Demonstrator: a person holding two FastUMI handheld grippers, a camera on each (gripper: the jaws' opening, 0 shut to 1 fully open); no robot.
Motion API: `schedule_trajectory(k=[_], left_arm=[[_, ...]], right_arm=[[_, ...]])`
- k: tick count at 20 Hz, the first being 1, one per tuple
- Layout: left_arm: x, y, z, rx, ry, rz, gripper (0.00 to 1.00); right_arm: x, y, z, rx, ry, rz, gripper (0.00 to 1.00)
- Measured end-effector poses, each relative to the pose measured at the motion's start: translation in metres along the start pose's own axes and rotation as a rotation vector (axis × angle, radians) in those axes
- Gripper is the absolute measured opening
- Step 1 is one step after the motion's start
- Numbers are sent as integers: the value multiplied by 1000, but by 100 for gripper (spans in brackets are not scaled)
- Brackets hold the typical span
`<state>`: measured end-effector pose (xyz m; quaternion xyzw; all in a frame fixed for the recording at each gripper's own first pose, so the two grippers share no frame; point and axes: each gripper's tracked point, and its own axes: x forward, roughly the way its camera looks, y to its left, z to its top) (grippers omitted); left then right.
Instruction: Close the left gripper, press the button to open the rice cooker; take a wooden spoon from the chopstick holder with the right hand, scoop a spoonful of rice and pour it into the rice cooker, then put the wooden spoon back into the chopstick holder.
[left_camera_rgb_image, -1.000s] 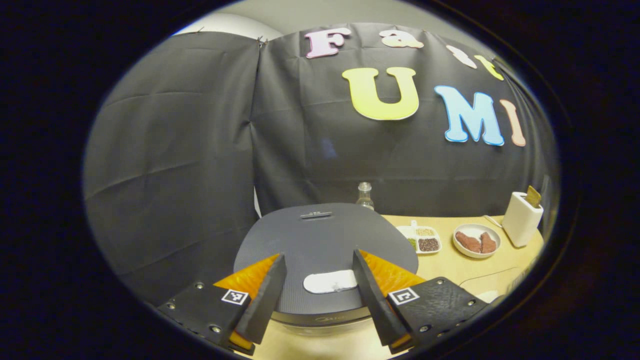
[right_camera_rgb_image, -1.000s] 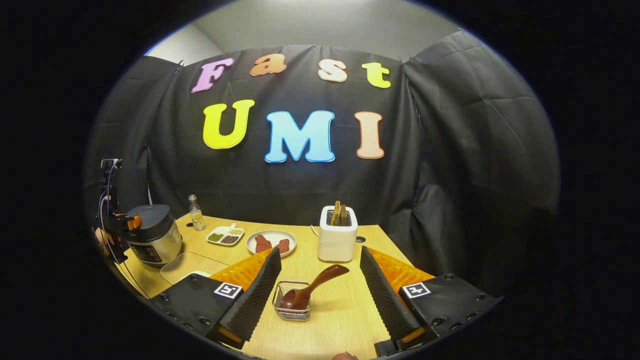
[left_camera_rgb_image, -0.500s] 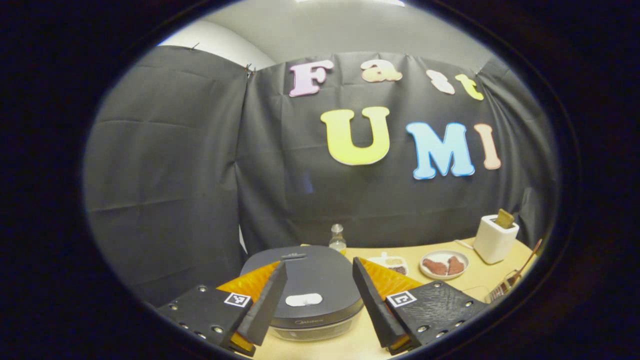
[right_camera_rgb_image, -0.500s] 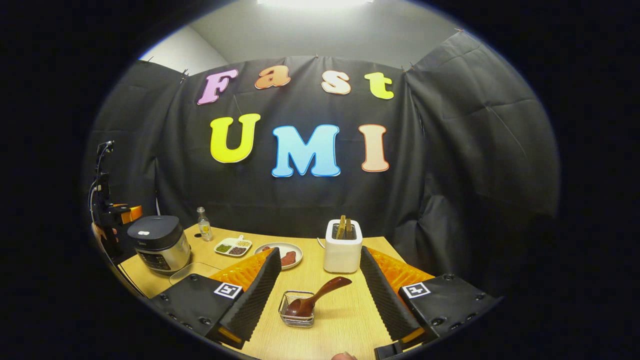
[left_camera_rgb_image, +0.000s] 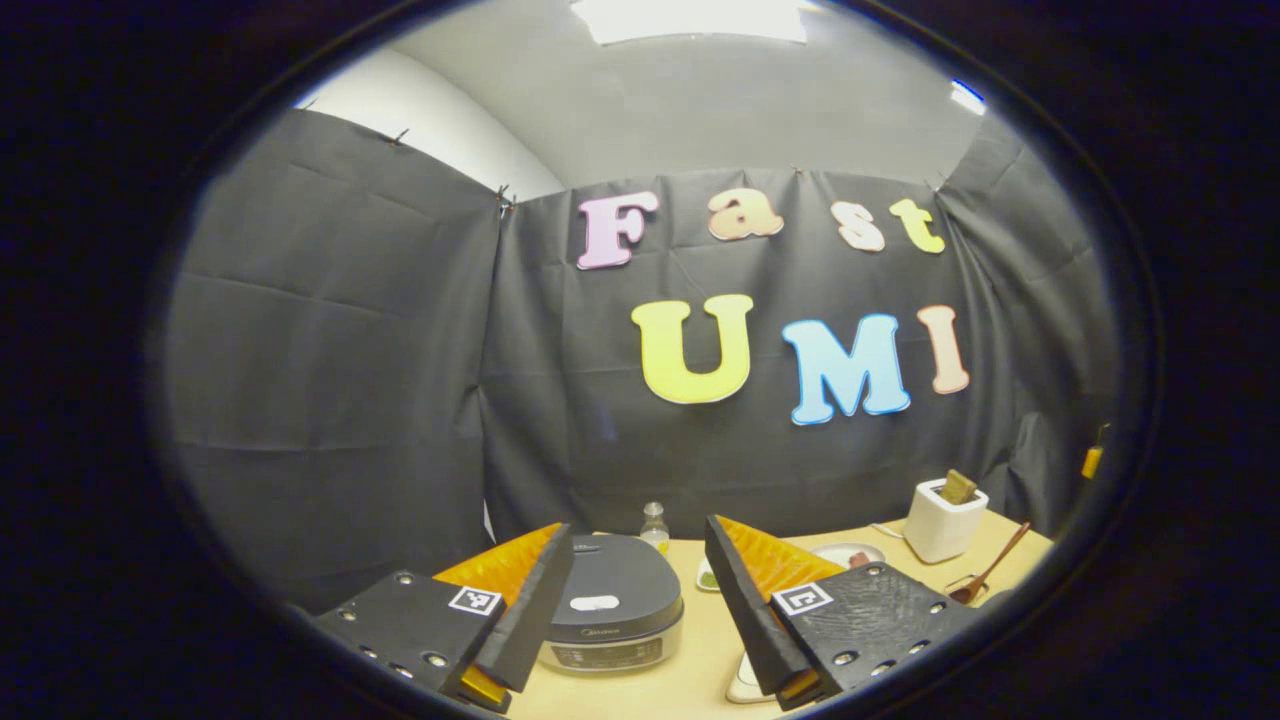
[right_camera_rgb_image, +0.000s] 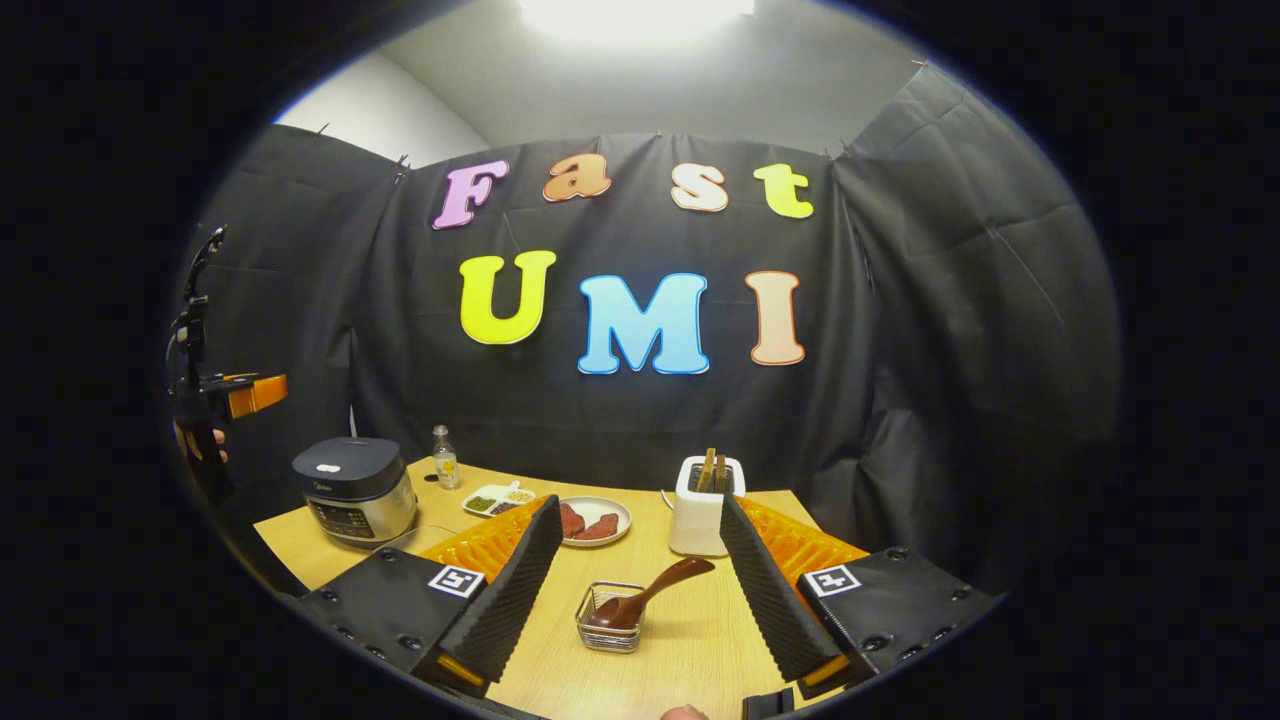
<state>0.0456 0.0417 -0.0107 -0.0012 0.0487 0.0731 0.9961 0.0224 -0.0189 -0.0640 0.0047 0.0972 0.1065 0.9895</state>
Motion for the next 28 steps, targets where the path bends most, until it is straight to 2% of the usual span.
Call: schedule_trajectory(k=[3, 5, 6, 7, 13, 14, 15, 21, 22, 23, 24, 25, 28], left_arm=[[-17, 4, 14, 3, -22, -5, 81], [-29, 8, 15, 0, -27, -12, 82], [-33, 9, 16, -2, -25, -17, 81], [-38, 12, 17, -2, -26, -21, 82], [-62, 22, 23, -1, -47, -53, 82], [-68, 22, 24, -4, -51, -60, 82], [-71, 21, 24, -8, -53, -65, 82], [-85, 15, 24, -14, -60, -94, 81], [-86, 15, 22, -17, -57, -97, 82], [-86, 15, 22, -19, -57, -101, 82], [-86, 16, 23, -18, -57, -100, 82], [-87, 18, 24, -18, -60, -100, 82], [-87, 21, 29, -20, -69, -98, 82]], right_arm=[[-7, 8, 8, 3, -18, 8, 100], [-11, 13, 12, 13, -26, 2, 100], [-13, 17, 13, 23, -29, -1, 96], [-16, 20, 13, 30, -31, -4, 100], [-30, 38, 16, 43, -36, -27, 100], [-32, 41, 17, 43, -40, -30, 97], [-34, 42, 19, 44, -45, -35, 100], [-41, 54, 24, 52, -68, -40, 100], [-42, 55, 24, 50, -70, -40, 96], [-43, 56, 25, 48, -72, -39, 100], [-43, 57, 26, 48, -75, -39, 96], [-44, 58, 28, 48, -80, -39, 100], [-44, 58, 28, 47, -81, -41, 100]])
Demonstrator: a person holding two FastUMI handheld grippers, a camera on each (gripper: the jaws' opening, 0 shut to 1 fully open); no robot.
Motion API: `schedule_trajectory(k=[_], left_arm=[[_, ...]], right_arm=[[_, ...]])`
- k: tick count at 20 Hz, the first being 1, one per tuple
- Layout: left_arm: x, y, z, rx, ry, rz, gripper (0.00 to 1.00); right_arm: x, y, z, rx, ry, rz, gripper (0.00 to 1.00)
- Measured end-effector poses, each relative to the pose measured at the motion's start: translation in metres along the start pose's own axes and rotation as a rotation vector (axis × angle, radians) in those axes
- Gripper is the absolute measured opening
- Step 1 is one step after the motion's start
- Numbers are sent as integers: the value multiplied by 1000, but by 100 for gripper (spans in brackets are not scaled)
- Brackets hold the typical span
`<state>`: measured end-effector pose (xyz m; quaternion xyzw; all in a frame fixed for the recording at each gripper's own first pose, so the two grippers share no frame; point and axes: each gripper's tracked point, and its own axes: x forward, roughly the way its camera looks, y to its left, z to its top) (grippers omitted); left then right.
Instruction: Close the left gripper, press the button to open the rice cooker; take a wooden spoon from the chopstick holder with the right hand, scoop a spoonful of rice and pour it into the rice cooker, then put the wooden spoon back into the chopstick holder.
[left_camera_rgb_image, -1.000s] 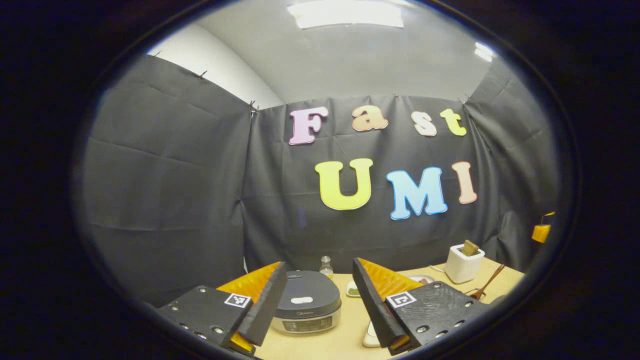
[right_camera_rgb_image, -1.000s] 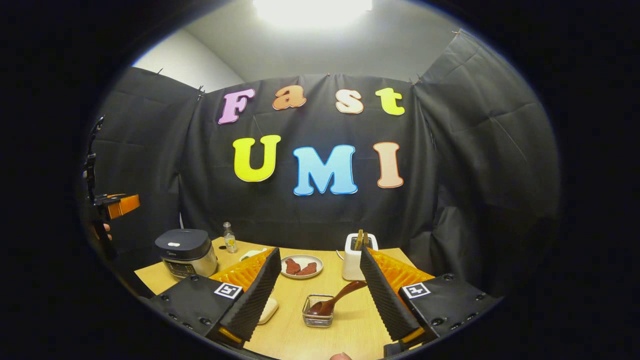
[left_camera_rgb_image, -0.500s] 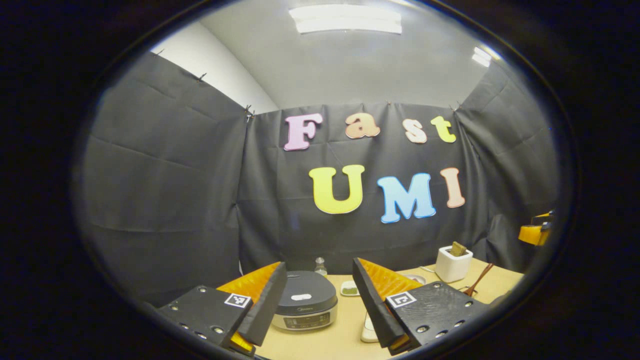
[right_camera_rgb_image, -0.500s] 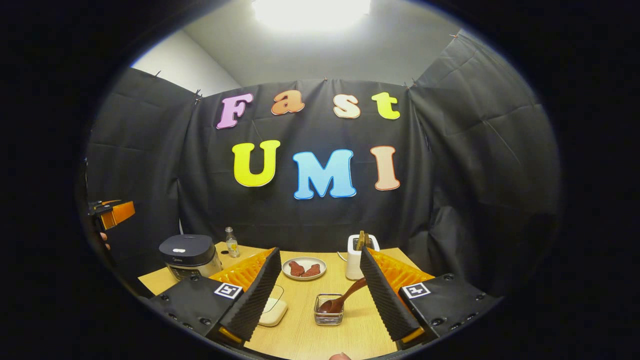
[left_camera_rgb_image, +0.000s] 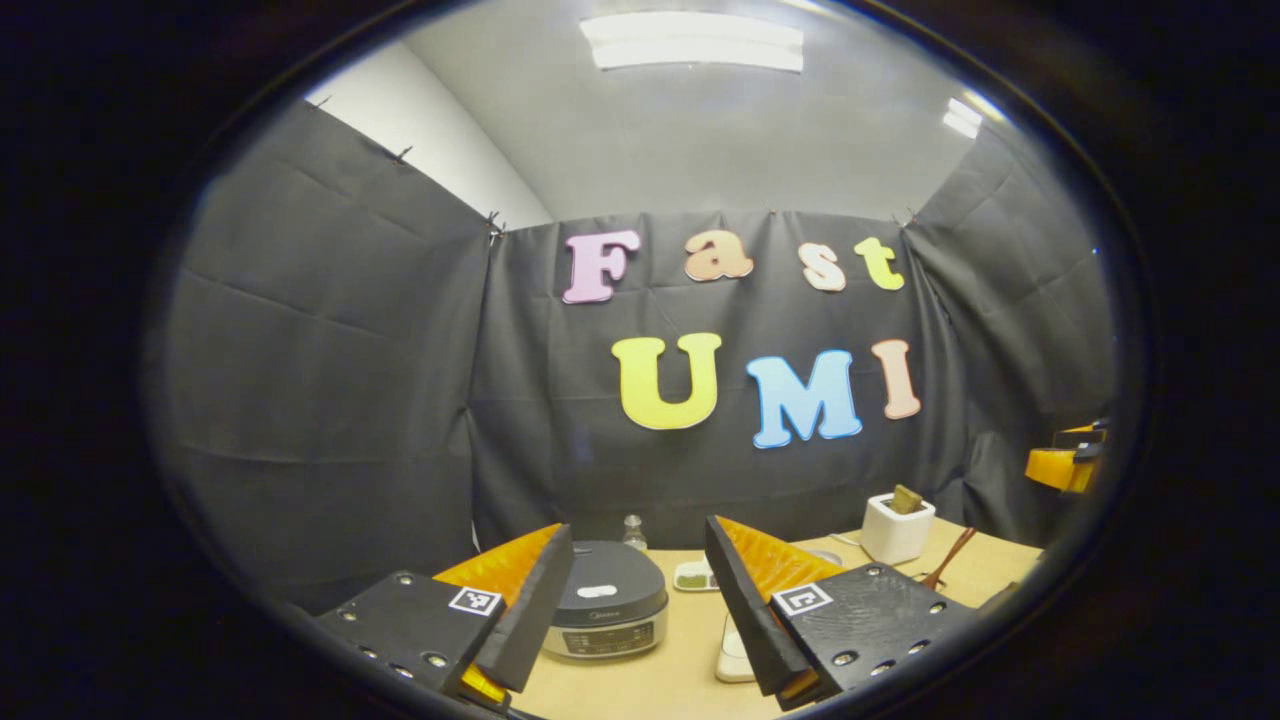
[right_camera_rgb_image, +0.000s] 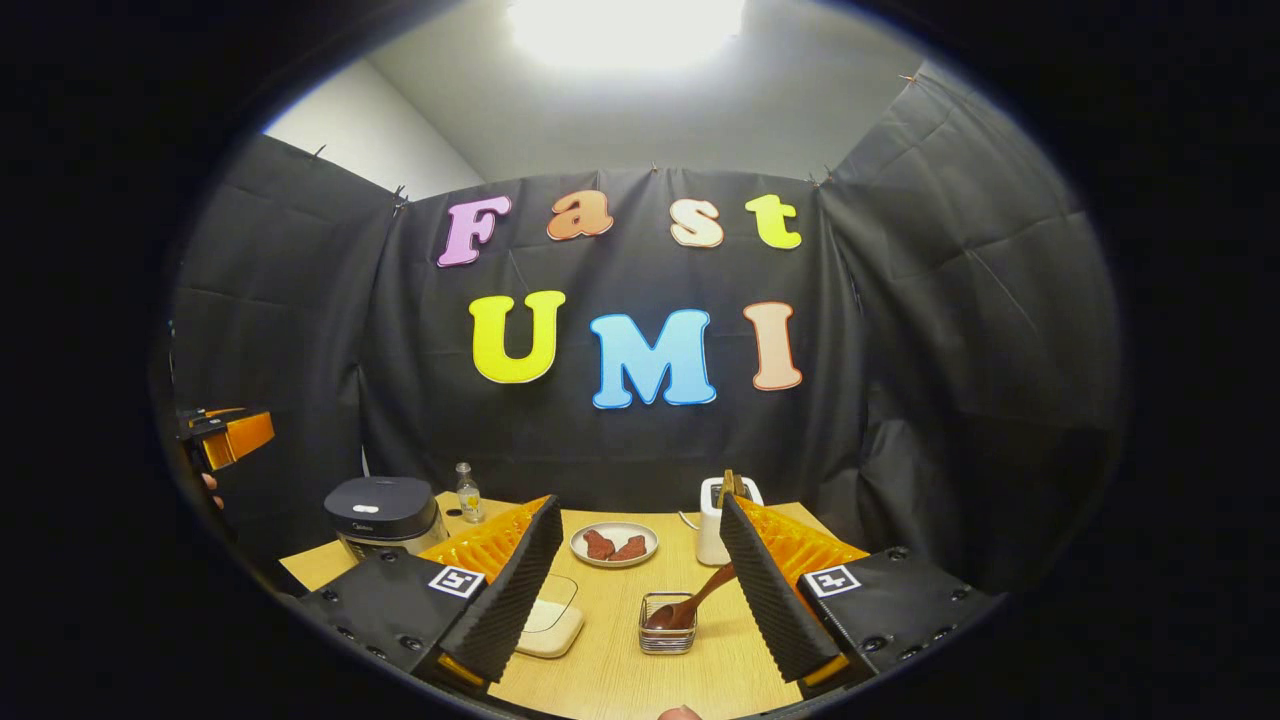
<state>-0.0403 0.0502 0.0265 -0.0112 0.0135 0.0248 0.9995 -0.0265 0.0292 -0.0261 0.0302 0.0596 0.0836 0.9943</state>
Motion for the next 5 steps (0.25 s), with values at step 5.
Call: schedule_trajectory(k=[5], left_arm=[[1, 4, -1, -4, -3, 4, 81]], right_arm=[[-1, 0, 1, -5, -1, 1, 100]])
